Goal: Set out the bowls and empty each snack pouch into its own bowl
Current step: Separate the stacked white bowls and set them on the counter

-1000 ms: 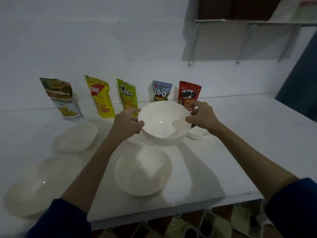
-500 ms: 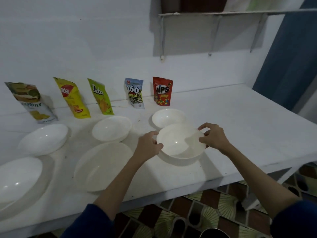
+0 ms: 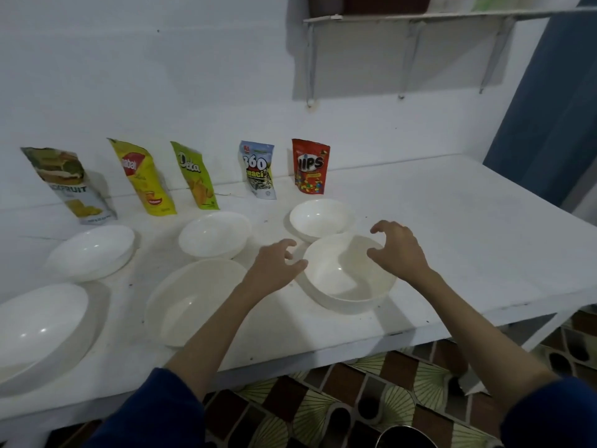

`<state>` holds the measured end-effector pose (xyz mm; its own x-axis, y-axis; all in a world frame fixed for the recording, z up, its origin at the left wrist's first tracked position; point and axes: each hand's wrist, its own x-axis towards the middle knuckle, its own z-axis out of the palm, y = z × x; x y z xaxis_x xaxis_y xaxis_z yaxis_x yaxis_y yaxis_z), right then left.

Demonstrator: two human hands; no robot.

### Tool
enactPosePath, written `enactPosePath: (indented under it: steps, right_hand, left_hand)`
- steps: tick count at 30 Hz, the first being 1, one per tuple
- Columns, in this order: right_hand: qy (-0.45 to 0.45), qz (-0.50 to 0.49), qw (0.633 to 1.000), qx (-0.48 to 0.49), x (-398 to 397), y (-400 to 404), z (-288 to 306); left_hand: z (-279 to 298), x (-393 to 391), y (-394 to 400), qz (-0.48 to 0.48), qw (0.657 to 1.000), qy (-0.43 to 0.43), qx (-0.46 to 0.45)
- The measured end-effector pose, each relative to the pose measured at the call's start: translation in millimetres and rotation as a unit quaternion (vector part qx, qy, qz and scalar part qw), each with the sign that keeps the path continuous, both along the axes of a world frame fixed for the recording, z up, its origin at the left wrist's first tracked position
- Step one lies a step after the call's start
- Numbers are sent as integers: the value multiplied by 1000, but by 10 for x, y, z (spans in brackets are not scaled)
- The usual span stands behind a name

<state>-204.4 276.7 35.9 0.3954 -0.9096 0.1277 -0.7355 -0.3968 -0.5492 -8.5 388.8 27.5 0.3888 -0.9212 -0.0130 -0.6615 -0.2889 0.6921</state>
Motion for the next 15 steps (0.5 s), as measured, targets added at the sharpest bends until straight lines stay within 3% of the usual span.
enactPosePath:
  steps: [7,15]
  right_hand:
    - [16,190,982,4,1501,268,442]
    - [112,336,934,35,3859,888,355]
  left_hand:
    - [457,1156,415,59,982,-173,46]
    - [545,3116,1296,126,926,-279,220]
